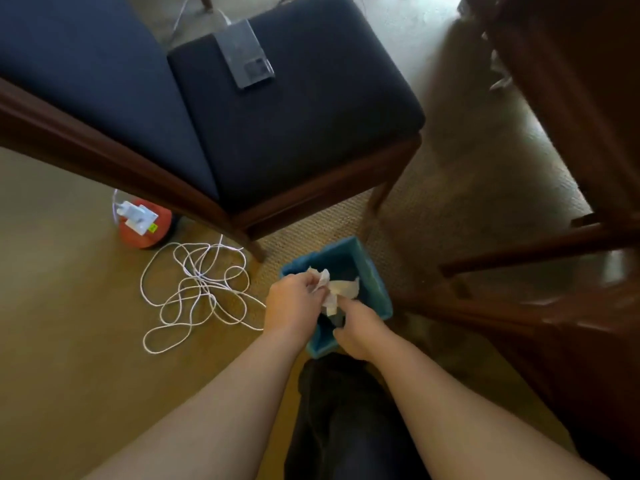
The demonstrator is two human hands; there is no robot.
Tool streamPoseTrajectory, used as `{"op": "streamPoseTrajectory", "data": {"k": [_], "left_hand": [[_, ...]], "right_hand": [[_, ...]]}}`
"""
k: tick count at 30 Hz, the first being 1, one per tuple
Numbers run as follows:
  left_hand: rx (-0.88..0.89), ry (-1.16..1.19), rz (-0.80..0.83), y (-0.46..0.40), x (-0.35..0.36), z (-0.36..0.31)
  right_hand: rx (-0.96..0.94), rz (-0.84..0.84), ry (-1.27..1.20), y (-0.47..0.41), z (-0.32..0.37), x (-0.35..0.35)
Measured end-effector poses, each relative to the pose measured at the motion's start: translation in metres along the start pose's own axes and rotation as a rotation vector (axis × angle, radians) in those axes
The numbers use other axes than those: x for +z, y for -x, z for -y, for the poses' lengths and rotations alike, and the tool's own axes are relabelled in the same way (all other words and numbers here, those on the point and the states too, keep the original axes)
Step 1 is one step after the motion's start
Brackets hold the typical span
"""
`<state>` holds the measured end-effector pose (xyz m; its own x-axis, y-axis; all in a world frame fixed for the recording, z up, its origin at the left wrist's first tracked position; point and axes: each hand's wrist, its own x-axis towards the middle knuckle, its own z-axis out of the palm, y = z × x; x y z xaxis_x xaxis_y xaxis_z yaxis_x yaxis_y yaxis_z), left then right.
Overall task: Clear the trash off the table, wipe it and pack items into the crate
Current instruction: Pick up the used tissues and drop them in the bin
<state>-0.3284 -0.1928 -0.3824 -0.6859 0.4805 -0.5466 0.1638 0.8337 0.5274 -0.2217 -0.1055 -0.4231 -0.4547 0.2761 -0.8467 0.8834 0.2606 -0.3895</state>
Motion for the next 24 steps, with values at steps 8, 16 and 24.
{"op": "streamPoseTrajectory", "data": {"k": [8,16,24], "left_hand": [[-0.013,-0.034,0.300,-0.028,0.021,0.014],[-0.033,0.158,0.262,0.049,-0.055,-0.035],[0.422,0.122,0.329,0.154,-0.163,-0.219]], "right_hand": [[-0.017,-0.104,-0.224,0.042,-0.018,-0.007],[-0.249,-0.375,-0.357,0.196,0.022,-0.058],[-0.441,-0.867,-0.346,0.381,0.056,-0.164]]}}
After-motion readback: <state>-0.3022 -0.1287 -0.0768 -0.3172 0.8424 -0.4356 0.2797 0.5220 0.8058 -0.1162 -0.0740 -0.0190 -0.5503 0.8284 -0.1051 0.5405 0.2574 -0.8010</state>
